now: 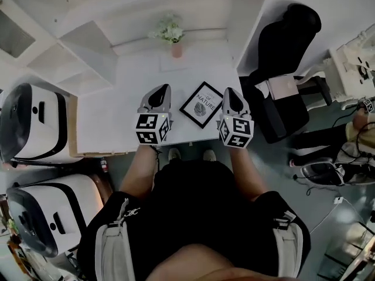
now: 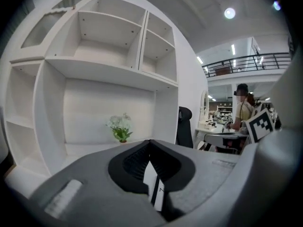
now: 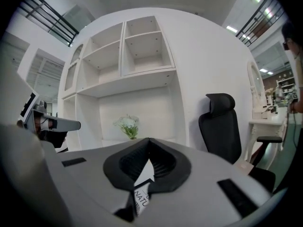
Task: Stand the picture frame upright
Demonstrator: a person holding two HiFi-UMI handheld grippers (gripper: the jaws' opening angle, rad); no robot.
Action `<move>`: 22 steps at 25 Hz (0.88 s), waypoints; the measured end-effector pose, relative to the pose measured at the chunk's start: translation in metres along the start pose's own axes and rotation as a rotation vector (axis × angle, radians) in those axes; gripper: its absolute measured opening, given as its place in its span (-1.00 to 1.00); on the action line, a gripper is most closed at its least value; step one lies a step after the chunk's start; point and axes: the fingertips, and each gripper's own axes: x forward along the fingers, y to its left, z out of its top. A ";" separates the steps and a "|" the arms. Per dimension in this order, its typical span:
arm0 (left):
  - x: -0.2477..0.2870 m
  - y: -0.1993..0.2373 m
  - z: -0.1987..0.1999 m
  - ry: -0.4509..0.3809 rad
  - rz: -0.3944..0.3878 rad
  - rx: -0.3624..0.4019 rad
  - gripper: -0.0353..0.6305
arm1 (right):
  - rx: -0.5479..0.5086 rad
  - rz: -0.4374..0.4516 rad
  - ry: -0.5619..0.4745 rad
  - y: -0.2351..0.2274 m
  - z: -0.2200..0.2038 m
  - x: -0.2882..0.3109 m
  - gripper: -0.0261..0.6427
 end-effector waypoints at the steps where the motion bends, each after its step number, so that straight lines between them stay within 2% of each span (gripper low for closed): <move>1: 0.003 0.004 -0.003 0.010 -0.019 -0.008 -0.85 | 0.004 -0.024 0.006 -0.001 -0.002 0.000 -0.92; 11: 0.035 0.042 -0.038 0.132 -0.145 -0.005 -0.84 | 0.042 -0.239 0.076 -0.017 -0.037 -0.009 -0.92; 16: 0.055 0.040 -0.057 0.181 -0.284 -0.053 -0.82 | 0.068 -0.280 0.154 -0.014 -0.066 -0.012 -0.88; 17: 0.058 0.036 -0.062 0.199 -0.317 -0.054 -0.69 | 0.078 -0.289 0.174 -0.015 -0.073 -0.014 -0.84; 18: 0.062 0.033 -0.067 0.217 -0.349 -0.051 -0.45 | 0.092 -0.295 0.194 -0.016 -0.080 -0.015 -0.78; 19: 0.066 0.030 -0.071 0.235 -0.376 -0.043 -0.34 | 0.108 -0.301 0.214 -0.017 -0.087 -0.015 -0.71; 22: 0.077 0.026 -0.083 0.277 -0.425 -0.016 -0.28 | 0.166 -0.310 0.272 -0.021 -0.109 -0.016 -0.56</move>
